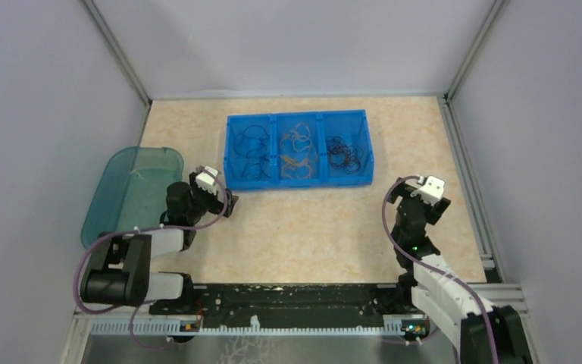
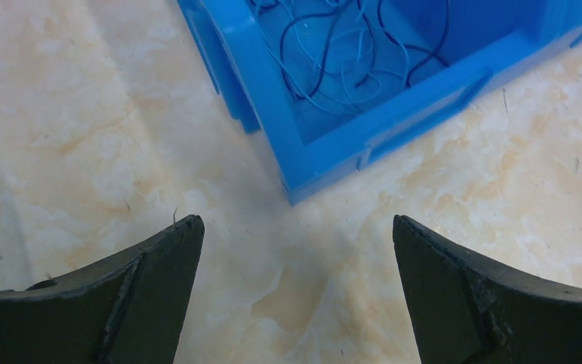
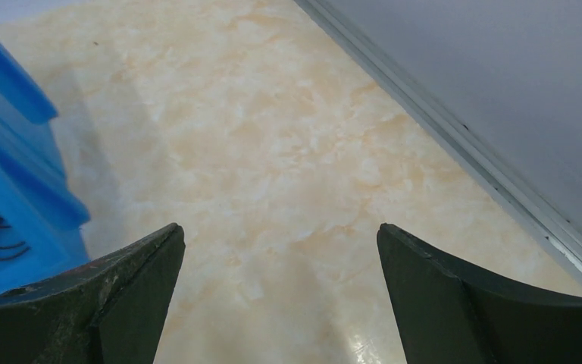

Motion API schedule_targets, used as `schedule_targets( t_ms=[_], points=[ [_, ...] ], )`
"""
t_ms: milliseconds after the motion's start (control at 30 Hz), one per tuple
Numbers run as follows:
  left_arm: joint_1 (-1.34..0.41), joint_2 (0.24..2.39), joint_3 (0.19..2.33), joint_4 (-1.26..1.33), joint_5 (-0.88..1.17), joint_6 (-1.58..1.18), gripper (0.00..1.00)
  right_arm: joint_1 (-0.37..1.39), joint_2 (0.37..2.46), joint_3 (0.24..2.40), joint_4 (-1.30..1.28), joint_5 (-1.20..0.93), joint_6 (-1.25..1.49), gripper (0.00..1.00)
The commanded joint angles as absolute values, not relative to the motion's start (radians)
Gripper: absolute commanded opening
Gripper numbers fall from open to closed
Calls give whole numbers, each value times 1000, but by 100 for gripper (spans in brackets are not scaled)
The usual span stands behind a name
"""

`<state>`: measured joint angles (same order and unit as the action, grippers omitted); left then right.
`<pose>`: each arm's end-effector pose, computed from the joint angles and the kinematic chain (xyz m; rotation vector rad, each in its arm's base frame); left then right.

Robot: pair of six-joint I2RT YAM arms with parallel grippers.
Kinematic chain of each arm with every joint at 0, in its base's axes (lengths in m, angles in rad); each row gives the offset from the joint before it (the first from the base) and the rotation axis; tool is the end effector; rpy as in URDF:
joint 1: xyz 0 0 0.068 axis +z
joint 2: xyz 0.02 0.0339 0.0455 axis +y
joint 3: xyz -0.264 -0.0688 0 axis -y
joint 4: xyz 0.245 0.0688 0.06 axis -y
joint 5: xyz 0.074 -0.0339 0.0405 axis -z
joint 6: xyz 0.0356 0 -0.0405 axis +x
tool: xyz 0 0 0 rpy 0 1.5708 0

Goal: Untangle the cables

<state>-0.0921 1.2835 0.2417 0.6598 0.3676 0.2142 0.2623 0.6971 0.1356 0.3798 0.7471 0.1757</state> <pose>0.2180 -0.0330 0.1455 0.5316 1.8616 -0.2772 0.1563 0.0169 0.1852 0.4611 1.6515 -0.3286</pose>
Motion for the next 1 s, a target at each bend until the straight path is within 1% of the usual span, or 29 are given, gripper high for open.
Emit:
schedule_targets(
  t_ms=[0, 100, 200, 300, 433, 567, 633, 700, 767, 833, 900, 967],
  points=[
    [-73, 1383, 289, 925, 356, 121, 100, 227, 884, 126, 665, 782, 139, 99],
    [-47, 1442, 339, 901, 363, 90, 100, 206, 998, 122, 792, 745, 122, 99],
    [-18, 1445, 341, 903, 378, 59, 100, 163, 1101, 125, 934, 653, 113, 99],
    [41, 1416, 296, 960, 376, 13, 100, 114, 1211, 148, 1036, 493, 82, 99],
    [69, 1389, 202, 1137, 354, 56, 100, 86, 1341, 170, 1141, 374, 53, 99],
    [78, 1497, 176, 1297, 386, 55, 100, 83, 1441, 169, 1234, 287, 17, 99],
    [78, 1566, 178, 1355, 370, 53, 100, 83, 1447, 167, 1246, 274, 7, 99],
    [77, 1606, 148, 1480, 343, 41, 100, 83, 1452, 163, 1261, 275, 5, 99],
    [60, 1577, 128, 1464, 324, 58, 100, 83, 1450, 178, 1228, 277, 9, 99],
    [27, 1571, 141, 1431, 252, 76, 100, 82, 1454, 178, 1235, 277, 8, 99],
    [-4, 1587, 205, 1334, 121, 69, 100, 83, 1450, 181, 1223, 277, 9, 99],
    [-13, 1590, 280, 1182, 105, 78, 100, 73, 1448, 199, 1178, 258, 21, 99]
  ],
)
